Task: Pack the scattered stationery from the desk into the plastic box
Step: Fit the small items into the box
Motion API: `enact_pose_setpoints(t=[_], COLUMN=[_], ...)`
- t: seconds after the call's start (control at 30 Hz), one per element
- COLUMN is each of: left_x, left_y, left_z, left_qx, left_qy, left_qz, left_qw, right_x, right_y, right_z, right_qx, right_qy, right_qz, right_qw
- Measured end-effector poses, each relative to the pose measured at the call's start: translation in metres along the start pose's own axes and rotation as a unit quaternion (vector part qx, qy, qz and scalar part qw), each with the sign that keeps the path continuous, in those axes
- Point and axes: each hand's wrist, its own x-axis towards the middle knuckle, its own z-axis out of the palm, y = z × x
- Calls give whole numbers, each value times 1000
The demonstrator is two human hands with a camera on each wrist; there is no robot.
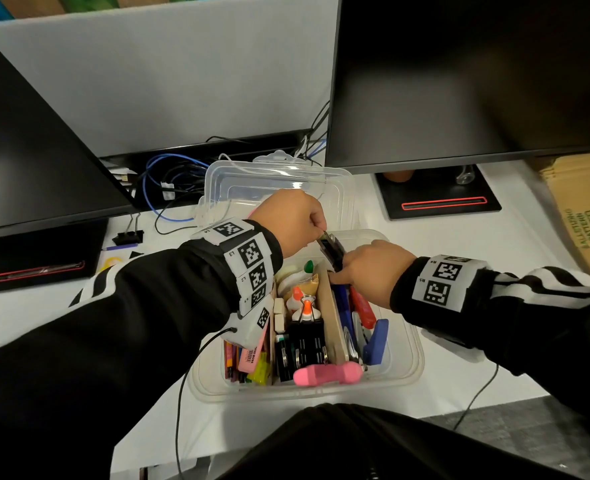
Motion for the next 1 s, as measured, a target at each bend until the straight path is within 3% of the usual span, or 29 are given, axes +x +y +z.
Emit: enact_pose_setpoints(t=[0.1, 0.4, 0.6, 0.83, 1.0], left_x=[-1, -10, -18, -22, -36], left_y=[0, -14, -19, -22, -35], left_z=[0, 4, 16, 13, -4], left_qx=[-1, 29, 106, 62, 38], left_qy=[5, 16, 57, 63, 57], left_qz=[-2, -37, -22, -27, -47], left_qw=[1000, 999, 992, 996, 997], right_x=[-4, -9, -12, -13, -13], right_y=[-3, -15, -19, -12, -4], right_z=[-7, -16, -12, -15, -27], right_qx=[-40, -17, 6, 61, 168], right_qy=[14, -32, -49, -38, -13], right_qz=[16, 43, 47, 70, 120], right_qw=[999, 998, 998, 995, 978])
